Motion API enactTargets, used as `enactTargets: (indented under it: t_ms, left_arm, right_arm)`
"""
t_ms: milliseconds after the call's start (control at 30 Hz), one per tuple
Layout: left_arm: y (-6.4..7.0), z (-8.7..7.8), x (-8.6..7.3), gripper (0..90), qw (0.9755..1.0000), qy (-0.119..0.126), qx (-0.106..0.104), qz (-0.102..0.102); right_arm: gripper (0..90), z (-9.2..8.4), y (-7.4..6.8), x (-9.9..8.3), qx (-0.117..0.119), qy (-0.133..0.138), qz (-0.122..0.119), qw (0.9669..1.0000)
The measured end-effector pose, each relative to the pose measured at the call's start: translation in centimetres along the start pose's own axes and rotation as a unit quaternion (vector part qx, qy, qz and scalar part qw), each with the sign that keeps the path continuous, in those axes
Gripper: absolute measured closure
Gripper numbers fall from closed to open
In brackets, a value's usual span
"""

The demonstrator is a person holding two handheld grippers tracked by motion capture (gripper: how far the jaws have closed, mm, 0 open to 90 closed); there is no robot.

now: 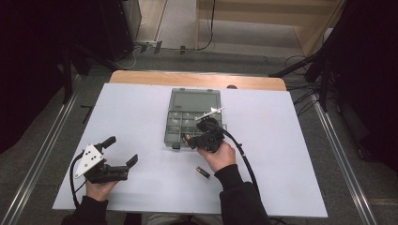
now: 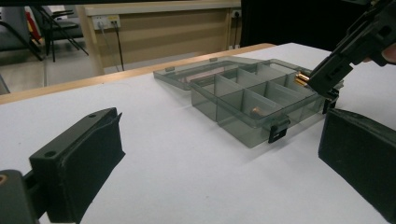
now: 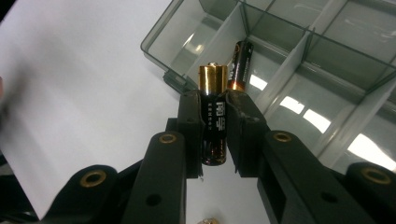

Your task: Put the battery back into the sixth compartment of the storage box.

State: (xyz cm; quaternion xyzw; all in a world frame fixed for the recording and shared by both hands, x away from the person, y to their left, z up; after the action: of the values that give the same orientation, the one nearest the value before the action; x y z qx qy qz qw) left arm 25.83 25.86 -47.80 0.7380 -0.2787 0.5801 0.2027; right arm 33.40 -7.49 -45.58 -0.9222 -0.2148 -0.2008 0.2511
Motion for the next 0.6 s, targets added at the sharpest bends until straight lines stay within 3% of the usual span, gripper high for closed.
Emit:
enactTargets:
  t_ms: [200, 333, 433, 600]
  left_arm:
    - [0.0, 0.0, 0.0, 0.0, 1.0000, 0.000, 0.000, 0.000]
    - [0.0, 0.0, 0.0, 0.0, 1.0000, 0.000, 0.000, 0.000]
    - [0.0, 0.0, 0.0, 0.0, 1.0000, 0.000, 0.000, 0.000]
    - [0.0, 0.1, 0.0, 0.0, 1.0000, 0.000, 0.000, -0.001]
  right_arm:
    - [77.4, 0.3, 0.2, 0.3, 0.013, 0.018, 0.025, 0.9994]
    - [77.4, 0.4, 0.6, 0.5, 0.003, 0.034, 0.055, 0.9979]
    - [77.4, 0.4, 1.0, 0.7, 0.009, 0.046, 0.080, 0.9957]
    - [77.4, 0.7, 1.1, 0.9, 0.028, 0.051, 0.095, 0.9938]
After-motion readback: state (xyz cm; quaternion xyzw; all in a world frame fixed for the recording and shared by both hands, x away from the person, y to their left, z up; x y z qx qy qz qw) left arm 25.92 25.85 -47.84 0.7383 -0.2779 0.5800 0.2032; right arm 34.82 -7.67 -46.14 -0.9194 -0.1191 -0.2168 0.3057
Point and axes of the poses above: each handheld gripper's, and its own axes: z roughly forward along the jaws, x roughly out of its top, y roughly to its right, the point moved 1 cm from there along z, roughly forward along the jaws
